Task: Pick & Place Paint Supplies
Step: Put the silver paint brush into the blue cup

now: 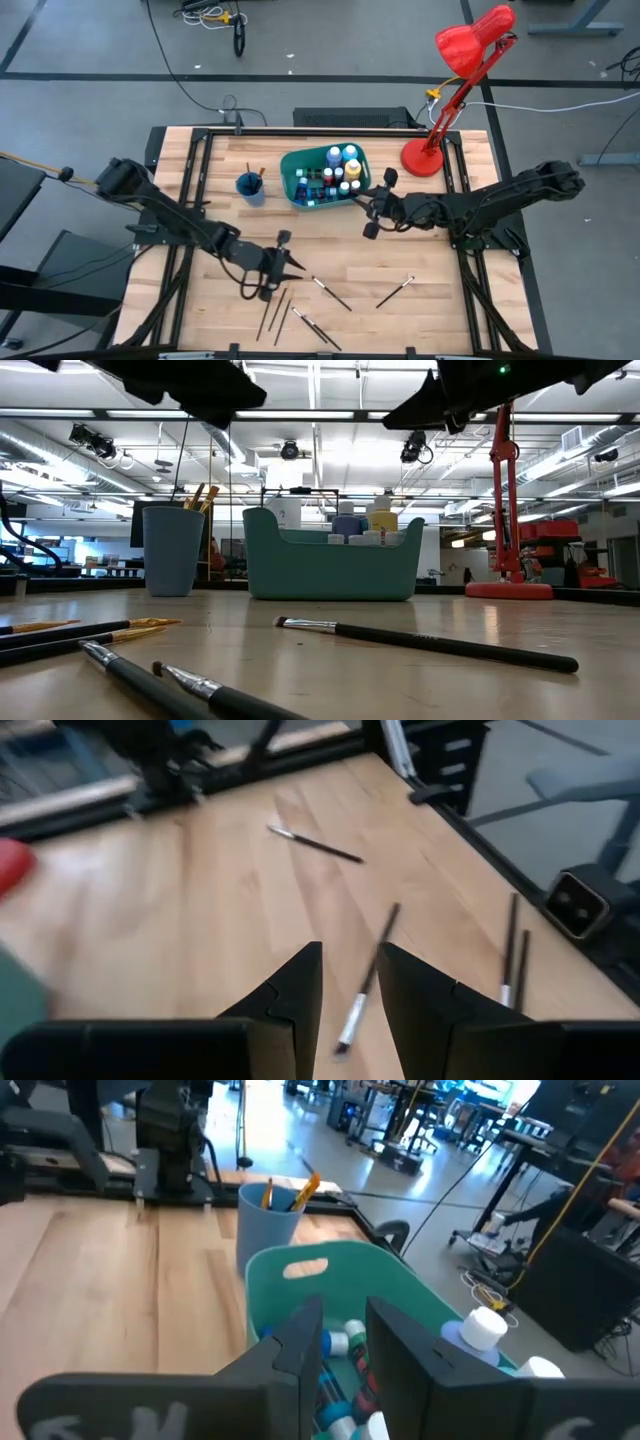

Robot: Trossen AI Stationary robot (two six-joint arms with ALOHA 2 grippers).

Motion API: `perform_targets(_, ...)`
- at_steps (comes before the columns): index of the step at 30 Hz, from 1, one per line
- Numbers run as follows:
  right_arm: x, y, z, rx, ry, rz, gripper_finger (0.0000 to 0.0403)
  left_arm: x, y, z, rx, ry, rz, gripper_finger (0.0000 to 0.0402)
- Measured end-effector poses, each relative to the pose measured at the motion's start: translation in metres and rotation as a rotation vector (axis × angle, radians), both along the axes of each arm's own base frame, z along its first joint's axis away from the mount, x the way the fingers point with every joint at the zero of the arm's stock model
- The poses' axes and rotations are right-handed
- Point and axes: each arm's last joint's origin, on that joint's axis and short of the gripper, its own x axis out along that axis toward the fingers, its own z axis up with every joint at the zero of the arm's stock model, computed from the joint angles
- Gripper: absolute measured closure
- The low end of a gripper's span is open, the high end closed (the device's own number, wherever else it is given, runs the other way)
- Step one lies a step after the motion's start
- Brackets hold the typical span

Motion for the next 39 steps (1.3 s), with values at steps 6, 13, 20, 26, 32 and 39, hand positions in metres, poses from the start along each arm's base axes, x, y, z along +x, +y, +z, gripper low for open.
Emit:
perform_targets(6,0.000,0.000,0.000,-0.006,0.003,0.004,0.0319,0.020,0.008,-0.013,-0.037,0.063,-0.047,0.0291)
perform_targets(13,0.000,0.000,0.001,-0.004,-0.010,0.003,0.0319,0.056,0.018,-0.032,-0.098,0.154,-0.142,0.0291)
perform_targets(20,0.000,0.000,0.001,-0.003,-0.011,0.004,0.0319,0.085,0.018,-0.059,-0.086,0.218,-0.299,0.0291)
perform_targets(26,0.000,0.000,0.001,-0.003,-0.011,0.004,0.0319,0.090,0.021,-0.075,-0.092,0.262,-0.300,0.0291)
perform_targets(32,0.000,0.000,0.001,-0.003,-0.011,0.005,0.0319,0.089,0.024,-0.078,-0.062,0.289,-0.252,0.0292)
perform_targets(39,0.000,0.000,0.001,0.071,-0.042,-0.006,0.0319,0.090,0.025,-0.090,-0.062,0.323,-0.203,0.0292)
